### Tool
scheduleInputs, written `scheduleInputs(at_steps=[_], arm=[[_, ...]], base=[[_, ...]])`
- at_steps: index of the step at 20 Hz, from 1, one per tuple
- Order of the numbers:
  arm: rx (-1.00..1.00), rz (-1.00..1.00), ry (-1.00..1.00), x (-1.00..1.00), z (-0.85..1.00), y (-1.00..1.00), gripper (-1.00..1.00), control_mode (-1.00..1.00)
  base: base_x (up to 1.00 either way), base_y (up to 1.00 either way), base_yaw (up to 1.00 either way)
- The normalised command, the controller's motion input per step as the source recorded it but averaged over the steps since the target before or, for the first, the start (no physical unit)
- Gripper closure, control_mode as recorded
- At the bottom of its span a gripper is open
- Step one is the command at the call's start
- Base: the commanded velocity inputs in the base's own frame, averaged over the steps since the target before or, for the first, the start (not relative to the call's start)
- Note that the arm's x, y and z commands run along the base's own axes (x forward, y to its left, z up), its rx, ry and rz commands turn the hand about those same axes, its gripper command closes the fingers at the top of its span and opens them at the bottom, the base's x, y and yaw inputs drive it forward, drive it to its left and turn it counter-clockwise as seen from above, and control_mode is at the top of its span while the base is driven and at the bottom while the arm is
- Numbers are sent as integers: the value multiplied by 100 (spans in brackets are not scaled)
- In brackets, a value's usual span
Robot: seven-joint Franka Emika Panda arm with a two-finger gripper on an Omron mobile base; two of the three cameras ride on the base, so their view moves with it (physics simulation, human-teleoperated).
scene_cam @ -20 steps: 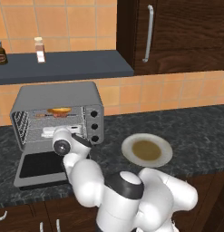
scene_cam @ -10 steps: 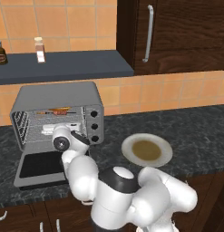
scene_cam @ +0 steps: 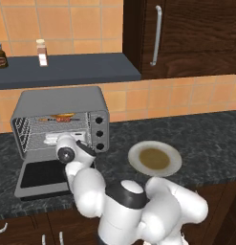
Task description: Pick up the kebab skewer and baguette bread, and place them inside the toaster oven. Close the toaster oven door and start by setting the timer.
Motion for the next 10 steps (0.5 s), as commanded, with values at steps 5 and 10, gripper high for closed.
scheduleInputs(at_steps=[5, 10], arm=[[0, 0, 0, -77, 0, 0, -100, -100], [0, 0, 1, -68, 0, 0, -100, -100]], base=[[0, 0, 0], [0, 0, 0]])
